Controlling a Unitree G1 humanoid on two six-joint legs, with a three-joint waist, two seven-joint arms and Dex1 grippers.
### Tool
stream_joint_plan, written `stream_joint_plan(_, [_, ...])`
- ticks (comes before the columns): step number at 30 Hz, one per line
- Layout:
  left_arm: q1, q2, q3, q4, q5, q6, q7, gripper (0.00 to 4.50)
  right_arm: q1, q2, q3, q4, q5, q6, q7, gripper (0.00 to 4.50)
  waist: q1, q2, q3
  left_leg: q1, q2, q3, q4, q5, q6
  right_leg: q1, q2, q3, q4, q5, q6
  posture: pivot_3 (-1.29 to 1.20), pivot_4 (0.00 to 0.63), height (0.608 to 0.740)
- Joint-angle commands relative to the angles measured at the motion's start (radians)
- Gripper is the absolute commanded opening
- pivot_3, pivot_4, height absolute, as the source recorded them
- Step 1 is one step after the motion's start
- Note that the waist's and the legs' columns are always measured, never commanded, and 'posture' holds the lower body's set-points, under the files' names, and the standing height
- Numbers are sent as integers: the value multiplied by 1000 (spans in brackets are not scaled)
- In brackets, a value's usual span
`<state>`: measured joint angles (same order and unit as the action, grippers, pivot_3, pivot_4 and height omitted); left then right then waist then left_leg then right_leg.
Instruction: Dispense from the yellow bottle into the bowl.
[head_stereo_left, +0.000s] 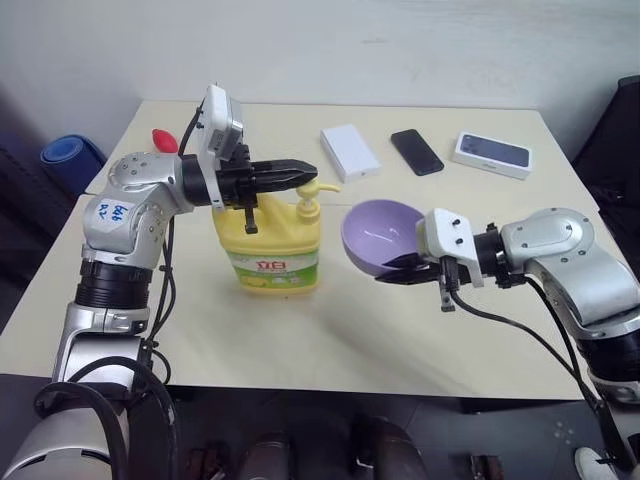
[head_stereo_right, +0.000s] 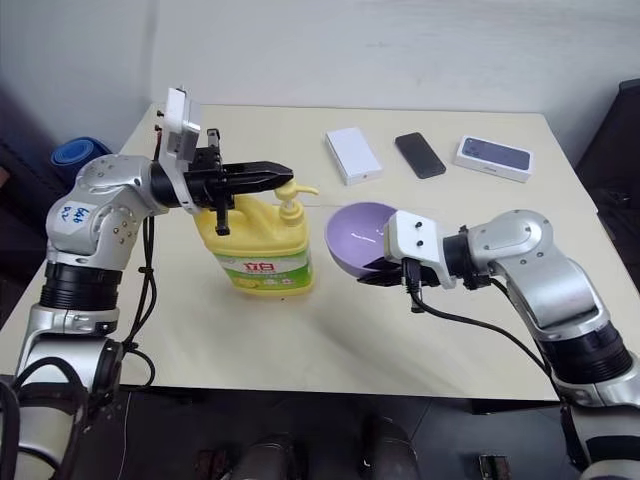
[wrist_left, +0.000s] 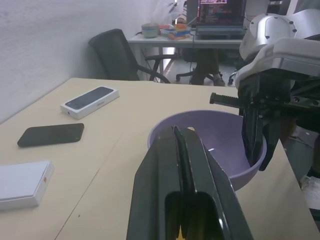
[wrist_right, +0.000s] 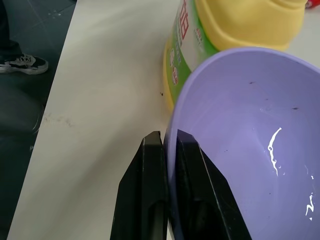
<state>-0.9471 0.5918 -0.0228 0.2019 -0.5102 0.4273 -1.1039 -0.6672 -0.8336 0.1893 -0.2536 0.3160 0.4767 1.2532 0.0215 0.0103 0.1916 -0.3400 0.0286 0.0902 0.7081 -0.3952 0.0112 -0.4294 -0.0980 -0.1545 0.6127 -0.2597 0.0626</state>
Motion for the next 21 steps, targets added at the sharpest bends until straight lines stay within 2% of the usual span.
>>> stream_joint_plan(1, [-7, 2, -1, -8, 24, -10, -15, 17, -29, 10, -7, -30, -4, -24, -6, 0, 1, 0, 0, 0, 0, 0, 0, 0, 0, 0, 0, 0, 0, 0, 0, 0, 150, 740])
stream_joint_plan(21, [35, -13, -69, -2, 106, 6, -27, 17, -108, 41, 13, 0, -25, -29, 28, 0, 2, 0, 0, 1, 1, 0, 5, 0, 0, 1, -1, 2, 5, 0, 0, 0, 150, 740])
